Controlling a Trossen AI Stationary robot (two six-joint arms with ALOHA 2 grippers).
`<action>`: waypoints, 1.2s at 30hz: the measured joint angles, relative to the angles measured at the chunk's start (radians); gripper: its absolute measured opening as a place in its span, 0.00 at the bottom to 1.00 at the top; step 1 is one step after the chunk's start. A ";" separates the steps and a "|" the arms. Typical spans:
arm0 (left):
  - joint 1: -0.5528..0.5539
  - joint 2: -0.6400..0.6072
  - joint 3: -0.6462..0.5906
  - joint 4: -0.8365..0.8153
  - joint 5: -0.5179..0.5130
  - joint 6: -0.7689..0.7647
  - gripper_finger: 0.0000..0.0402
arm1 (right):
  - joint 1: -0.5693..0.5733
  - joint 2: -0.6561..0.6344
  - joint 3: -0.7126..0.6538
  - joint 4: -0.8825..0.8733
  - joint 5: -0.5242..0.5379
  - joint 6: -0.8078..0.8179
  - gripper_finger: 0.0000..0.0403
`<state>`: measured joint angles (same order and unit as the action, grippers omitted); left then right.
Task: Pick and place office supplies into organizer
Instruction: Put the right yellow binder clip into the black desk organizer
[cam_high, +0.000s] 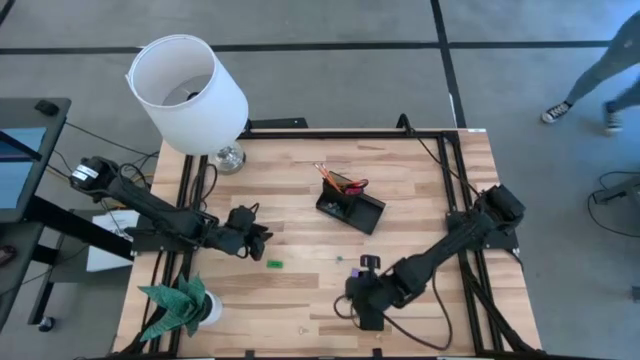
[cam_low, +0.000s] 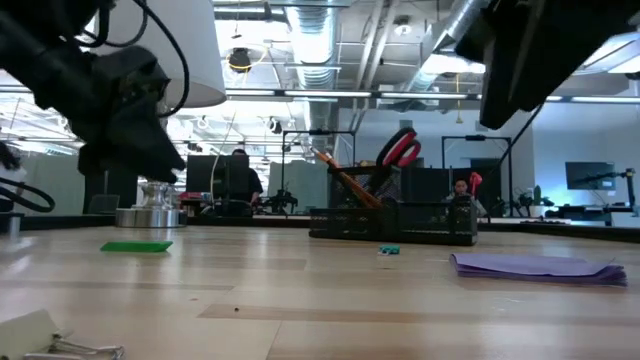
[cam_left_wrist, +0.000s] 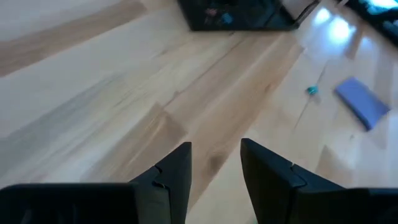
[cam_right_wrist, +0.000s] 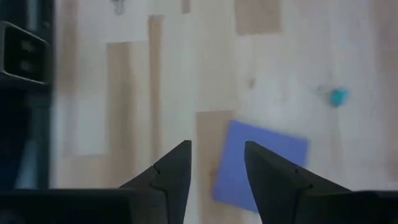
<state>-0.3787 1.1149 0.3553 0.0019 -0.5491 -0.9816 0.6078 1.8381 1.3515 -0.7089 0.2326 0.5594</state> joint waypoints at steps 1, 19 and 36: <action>0.005 0.000 0.000 0.022 0.002 0.003 0.32 | -0.011 0.000 0.001 0.008 -0.051 0.009 0.36; 0.005 0.000 0.002 0.094 -0.004 0.047 0.32 | 0.226 0.001 0.001 0.064 -0.157 0.875 0.50; 0.004 0.000 0.002 0.056 -0.005 0.044 0.32 | 0.143 0.209 0.014 0.154 -0.426 1.056 0.38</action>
<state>-0.3744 1.1149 0.3569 0.0576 -0.5542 -0.9379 0.7504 2.0467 1.3651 -0.5549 -0.1933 1.6157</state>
